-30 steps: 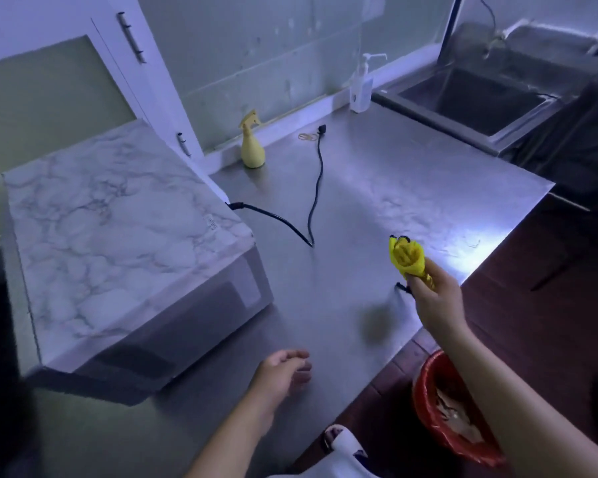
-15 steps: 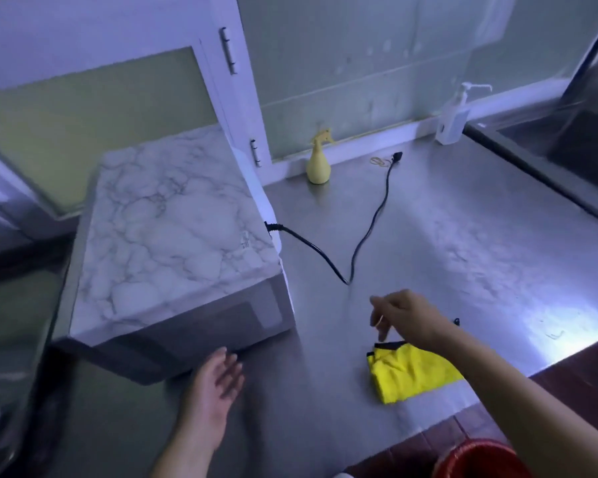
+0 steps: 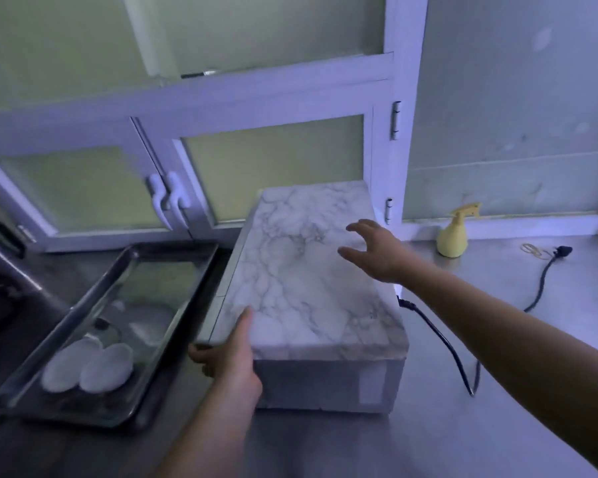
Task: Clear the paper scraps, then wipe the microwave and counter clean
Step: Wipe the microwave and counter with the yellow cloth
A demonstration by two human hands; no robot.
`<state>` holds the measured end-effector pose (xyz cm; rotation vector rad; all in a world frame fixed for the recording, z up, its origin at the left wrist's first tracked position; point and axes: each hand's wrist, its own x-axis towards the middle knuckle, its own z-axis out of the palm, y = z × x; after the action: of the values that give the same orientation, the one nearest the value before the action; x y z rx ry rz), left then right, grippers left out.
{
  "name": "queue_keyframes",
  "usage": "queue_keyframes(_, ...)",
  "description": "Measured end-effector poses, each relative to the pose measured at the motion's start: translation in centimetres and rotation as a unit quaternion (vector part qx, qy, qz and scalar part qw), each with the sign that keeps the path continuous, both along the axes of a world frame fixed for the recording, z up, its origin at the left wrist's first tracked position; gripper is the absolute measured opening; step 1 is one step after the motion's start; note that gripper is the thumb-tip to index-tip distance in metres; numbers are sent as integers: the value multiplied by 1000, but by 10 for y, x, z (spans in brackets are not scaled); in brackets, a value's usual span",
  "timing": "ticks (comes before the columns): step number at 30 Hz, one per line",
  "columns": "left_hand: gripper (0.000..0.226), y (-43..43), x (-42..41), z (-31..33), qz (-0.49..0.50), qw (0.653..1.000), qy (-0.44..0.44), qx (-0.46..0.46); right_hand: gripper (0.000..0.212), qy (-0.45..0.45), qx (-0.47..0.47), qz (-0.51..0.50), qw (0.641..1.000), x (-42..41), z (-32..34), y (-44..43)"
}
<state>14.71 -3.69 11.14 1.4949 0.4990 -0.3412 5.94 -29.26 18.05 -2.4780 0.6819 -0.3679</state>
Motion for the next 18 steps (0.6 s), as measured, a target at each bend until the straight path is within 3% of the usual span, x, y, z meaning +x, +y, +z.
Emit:
queue_keyframes(2, 120, -6, -1, -7, 67, 997, -33, 32, 70, 68, -40, -14, 997, 41, -5, -20)
queue_keyframes(6, 132, -4, 6, -28, 92, 991, -91, -20, 73, 109, -62, -59, 990, 105, -9, -64)
queue_keyframes(11, 123, -3, 4, -37, 95, 981, -149, -77, 74, 129, -82, -114, 982, 153, -20, -106)
queue_keyframes(18, 120, -6, 3, -36, 114, 977, -169, -64, 80, 160, -119, -118, 973, 189, -23, -136)
